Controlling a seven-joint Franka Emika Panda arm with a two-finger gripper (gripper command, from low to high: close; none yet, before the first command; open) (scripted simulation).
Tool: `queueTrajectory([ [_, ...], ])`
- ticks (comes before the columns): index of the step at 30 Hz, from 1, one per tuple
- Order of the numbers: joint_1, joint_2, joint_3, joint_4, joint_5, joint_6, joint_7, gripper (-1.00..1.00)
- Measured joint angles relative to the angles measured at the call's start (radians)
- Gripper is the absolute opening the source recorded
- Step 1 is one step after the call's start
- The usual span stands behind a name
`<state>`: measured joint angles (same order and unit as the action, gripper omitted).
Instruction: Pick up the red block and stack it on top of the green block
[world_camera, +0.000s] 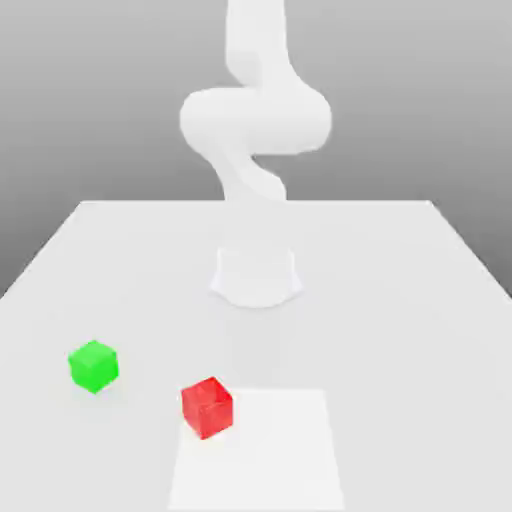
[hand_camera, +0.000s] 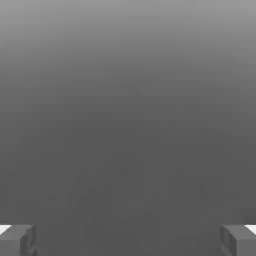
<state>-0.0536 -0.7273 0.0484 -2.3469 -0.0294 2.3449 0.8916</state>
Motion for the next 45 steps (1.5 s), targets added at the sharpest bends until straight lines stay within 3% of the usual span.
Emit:
queueTrajectory([
  [8, -0.154, 0.248, 0.106, -0.151, -0.091, 0.143, 0.293, 0.0],
  [16, -0.261, 0.488, 0.136, -0.299, -0.132, 0.285, 0.544, 0.0],
  [20, -0.285, 0.596, 0.127, -0.375, -0.103, 0.359, 0.633, 0.0],
  [24, -0.282, 0.689, 0.112, -0.45, 0.003, 0.434, 0.668, 0.0],
  [29, -0.284, 0.77, 0.11, -0.45, 0.011, 0.504, 0.691, 0.0],
  [38, -0.238, 0.939, 0.04, -0.429, -0.085, 0.647, 0.761, 0.0],
  [39, -0.227, 0.958, 0.027, -0.429, -0.093, 0.663, 0.766, -1.0],
  [45, -0.223, 0.968, 0.021, -0.428, -0.1, 0.673, 0.771, -1.0],
])
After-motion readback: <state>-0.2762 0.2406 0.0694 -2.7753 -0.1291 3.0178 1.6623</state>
